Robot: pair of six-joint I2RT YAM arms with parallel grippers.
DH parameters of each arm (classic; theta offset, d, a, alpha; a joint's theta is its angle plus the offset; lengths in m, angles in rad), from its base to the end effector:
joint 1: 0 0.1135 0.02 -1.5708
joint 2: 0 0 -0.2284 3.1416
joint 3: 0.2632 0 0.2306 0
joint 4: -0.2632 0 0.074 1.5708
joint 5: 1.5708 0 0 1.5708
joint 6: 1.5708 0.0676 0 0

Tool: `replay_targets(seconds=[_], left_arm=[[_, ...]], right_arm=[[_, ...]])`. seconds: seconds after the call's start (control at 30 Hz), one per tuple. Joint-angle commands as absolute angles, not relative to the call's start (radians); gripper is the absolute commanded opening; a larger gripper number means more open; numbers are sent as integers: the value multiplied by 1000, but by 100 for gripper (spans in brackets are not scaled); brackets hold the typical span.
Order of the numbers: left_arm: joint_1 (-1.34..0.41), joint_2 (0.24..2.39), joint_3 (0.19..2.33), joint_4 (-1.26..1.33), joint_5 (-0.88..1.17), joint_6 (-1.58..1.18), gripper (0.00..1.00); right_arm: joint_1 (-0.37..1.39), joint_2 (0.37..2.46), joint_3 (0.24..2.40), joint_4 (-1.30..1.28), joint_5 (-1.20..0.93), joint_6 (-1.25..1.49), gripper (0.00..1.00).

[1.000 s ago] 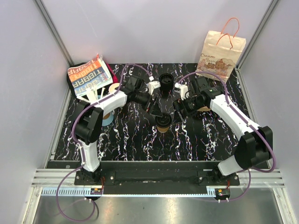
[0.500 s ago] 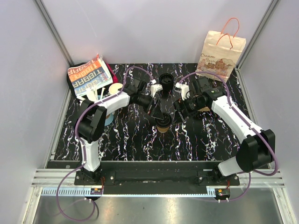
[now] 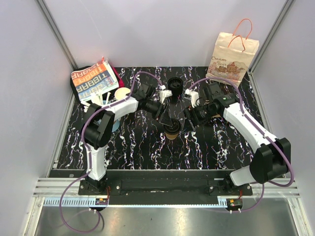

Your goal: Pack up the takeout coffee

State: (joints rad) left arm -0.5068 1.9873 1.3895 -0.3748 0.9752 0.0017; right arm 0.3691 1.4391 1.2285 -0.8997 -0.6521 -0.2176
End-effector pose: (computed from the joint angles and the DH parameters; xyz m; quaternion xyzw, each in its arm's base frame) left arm 0.3167 -0.2398 0.1542 0.3460 0.7824 -0.4986 0.1402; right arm 0.2436 0.1382 0.2376 -0.3367 0.8618 0.3273 0.1920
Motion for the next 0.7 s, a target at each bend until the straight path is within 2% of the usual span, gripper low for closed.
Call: replay_targets(seconds=[0.0, 0.27, 0.43, 0.57, 0.67], left_arm=[[-511, 2014, 1419, -357, 996, 3, 67], [-515, 2036, 1414, -354, 997, 5, 56], [-520, 2043, 1410, -353, 994, 3, 55], [-529, 2051, 1410, -354, 986, 3, 55], [-535, 2052, 1410, -357, 976, 6, 55]], right_arm=[[364, 1437, 1209, -853, -701, -216, 78], [364, 1506, 1200, -762, -646, -169, 77], [361, 1560, 1212, -723, -643, -149, 76], [312, 1624, 1239, -713, -742, -132, 72], [243, 1687, 1258, -713, -862, -121, 65]])
